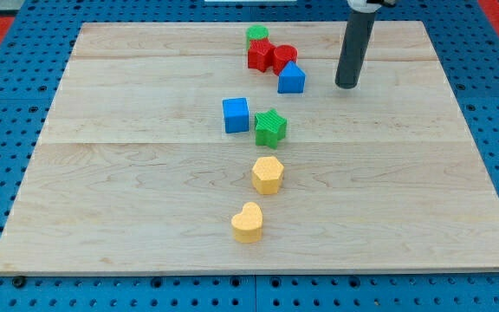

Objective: Touch the top of green circle

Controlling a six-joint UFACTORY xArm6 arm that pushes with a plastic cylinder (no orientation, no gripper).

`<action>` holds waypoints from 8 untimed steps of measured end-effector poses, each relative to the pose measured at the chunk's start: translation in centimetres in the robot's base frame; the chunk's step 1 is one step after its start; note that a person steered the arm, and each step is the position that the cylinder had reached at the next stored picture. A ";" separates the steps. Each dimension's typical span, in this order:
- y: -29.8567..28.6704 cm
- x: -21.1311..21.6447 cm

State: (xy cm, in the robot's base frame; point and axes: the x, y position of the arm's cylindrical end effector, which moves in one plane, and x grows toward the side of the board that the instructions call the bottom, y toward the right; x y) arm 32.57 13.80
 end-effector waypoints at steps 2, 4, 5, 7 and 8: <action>-8.3 0.6; -21.4 -0.2; -24.7 -3.0; -23.9 -9.4; -23.9 -12.2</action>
State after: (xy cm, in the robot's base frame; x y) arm 20.41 -10.10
